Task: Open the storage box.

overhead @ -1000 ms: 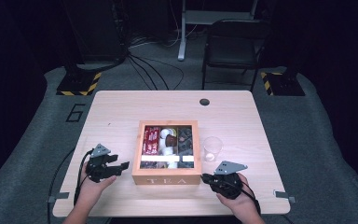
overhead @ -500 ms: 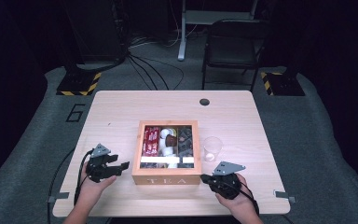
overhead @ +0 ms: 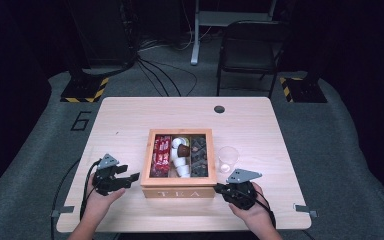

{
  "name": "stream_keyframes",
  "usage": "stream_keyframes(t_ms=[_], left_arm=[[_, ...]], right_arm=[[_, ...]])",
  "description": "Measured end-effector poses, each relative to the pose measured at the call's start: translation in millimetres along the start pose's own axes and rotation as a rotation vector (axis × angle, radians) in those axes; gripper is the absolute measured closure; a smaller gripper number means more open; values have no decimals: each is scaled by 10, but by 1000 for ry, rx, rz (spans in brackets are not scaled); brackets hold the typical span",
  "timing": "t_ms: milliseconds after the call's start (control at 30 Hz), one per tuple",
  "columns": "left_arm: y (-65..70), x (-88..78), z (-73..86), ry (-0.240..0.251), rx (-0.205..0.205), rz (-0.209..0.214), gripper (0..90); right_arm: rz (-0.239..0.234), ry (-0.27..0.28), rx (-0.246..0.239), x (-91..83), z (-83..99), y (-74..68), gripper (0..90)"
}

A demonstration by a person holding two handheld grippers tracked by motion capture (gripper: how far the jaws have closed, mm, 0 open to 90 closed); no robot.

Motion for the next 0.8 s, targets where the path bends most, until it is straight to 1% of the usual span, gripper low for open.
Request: stream_keyframes(t_ms=[67, 100, 133, 167, 200, 233, 267, 300, 333, 367, 433, 500, 533, 567, 600, 667, 700, 733, 767, 800], left_arm=[[11, -3, -3, 0, -2, 1, 382], [21, -6, -12, 10, 0, -3, 386], [40, -32, -36, 20, 8, 5, 399], [58, -51, -52, 27, 11, 12, 405], [58, -51, -52, 27, 11, 12, 412], [85, -79, -76, 41, 23, 21, 421], [100, -85, -82, 48, 26, 24, 432], [100, -85, -82, 48, 26, 24, 445], [124, -91, -87, 48, 37, 39, 452], [129, -93, -86, 42, 50, 43, 463], [151, -94, -91, 45, 56, 53, 475], [163, -97, -97, 48, 62, 57, 483], [190, -109, -110, 58, 72, 74, 483], [218, -123, -126, 70, 89, 90, 492], [271, -143, -153, 84, 116, 105, 493], [328, -158, -181, 99, 129, 108, 493], [355, -160, -184, 93, 137, 99, 498], [355, -160, -184, 93, 137, 99, 496], [375, -159, -193, 95, 158, 96, 495], [390, -161, -196, 96, 161, 101, 495]], right_arm=[[-3, -3, -9, 0, -12, 6, 868], [-5, 2, 2, 1, -30, 3, 869], [-10, 13, 23, 15, -70, 4, 869], [-9, 16, 18, 21, -84, 5, 869], [-9, 18, 24, 23, -102, 2, 869], [-11, 27, 26, 23, -121, 4, 869], [-12, 33, 27, 18, -143, 8, 869], [-13, 42, 29, 13, -165, 9, 869], [-14, 51, 29, 5, -187, 12, 870], [-14, 60, 27, -2, -209, 16, 870], [-14, 75, 30, -17, -249, 22, 870], [-16, 78, 36, -24, -263, 23, 870], [-16, 82, 31, -25, -277, 29, 869], [-18, 80, 37, -29, -286, 26, 869], [-19, 83, 26, -25, -299, 33, 869], [-17, 80, 32, -27, -303, 31, 869], [-18, 81, 33, -28, -305, 31, 868], [-20, 85, 35, -31, -310, 33, 868], [-22, 87, 32, -33, -318, 37, 868], [-22, 87, 32, -33, -318, 37, 868]])
Point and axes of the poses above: each handheld gripper's, and its own axes: x roughly forward along the jaws, z roughly out of its underside, y roughly to its right, the point moved 5 cm from there along x, roughly forward along the jaws
